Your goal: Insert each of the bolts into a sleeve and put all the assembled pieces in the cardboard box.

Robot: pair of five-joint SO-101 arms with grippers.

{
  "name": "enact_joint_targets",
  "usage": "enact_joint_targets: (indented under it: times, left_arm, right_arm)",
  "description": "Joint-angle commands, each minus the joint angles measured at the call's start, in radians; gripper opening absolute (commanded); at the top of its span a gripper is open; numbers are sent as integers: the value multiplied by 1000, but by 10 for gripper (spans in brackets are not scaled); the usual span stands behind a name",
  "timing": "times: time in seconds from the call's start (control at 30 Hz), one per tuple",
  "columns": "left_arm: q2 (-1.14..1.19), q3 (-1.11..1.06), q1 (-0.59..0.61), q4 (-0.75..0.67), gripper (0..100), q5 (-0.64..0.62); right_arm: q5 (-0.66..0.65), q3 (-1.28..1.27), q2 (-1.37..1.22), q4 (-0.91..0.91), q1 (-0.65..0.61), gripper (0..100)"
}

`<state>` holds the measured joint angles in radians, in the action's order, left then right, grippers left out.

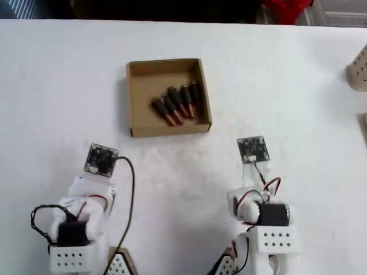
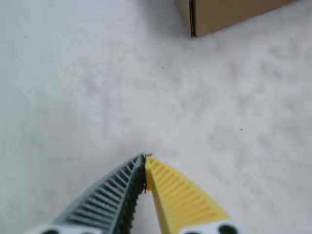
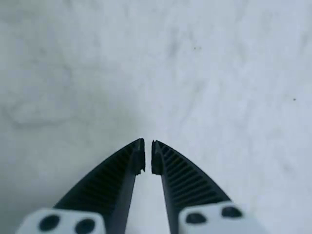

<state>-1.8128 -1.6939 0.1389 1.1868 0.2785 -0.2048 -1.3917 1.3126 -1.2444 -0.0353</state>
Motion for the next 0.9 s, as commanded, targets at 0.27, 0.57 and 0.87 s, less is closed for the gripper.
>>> enact_joint_targets:
  times: [0.27, 0.57, 0.87]
  left_arm:
    - [-5, 2, 4, 5, 23, 6]
    - [-5, 2, 4, 5, 23, 6]
    - [-5, 2, 4, 5, 23, 6]
  right_arm:
    - [-12, -209, 404, -31, 8, 20]
    - [-6, -299, 487, -25, 8, 20]
    - [-6, -299, 489, -27, 7, 20]
